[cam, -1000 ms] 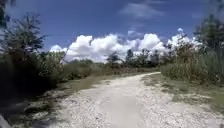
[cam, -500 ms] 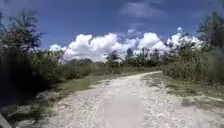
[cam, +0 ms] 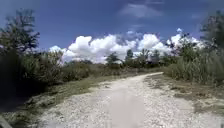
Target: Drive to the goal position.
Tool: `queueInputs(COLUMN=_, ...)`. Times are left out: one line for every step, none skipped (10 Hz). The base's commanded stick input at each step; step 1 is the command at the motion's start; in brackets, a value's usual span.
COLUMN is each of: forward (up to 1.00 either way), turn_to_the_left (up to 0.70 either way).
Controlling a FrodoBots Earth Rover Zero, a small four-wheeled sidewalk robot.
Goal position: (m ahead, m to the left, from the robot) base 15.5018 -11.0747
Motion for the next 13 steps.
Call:
queueInputs(forward=0.50, turn_to_the_left=0.00)
queueInputs(forward=0.50, turn_to_the_left=0.00)
queueInputs(forward=0.50, turn_to_the_left=0.00)
queueInputs(forward=0.50, turn_to_the_left=0.00)
queueInputs(forward=0.50, turn_to_the_left=0.00)
queueInputs(forward=0.50, turn_to_the_left=0.00)
queueInputs(forward=0.50, turn_to_the_left=0.00)
queueInputs(forward=0.50, turn_to_the_left=0.00)
queueInputs(forward=0.50, turn_to_the_left=0.00)
queueInputs(forward=0.50, turn_to_the_left=0.00)
queueInputs(forward=0.50, turn_to_the_left=0.00)
queueInputs(forward=0.50, turn_to_the_left=0.00)
queueInputs(forward=0.50, turn_to_the_left=0.00)
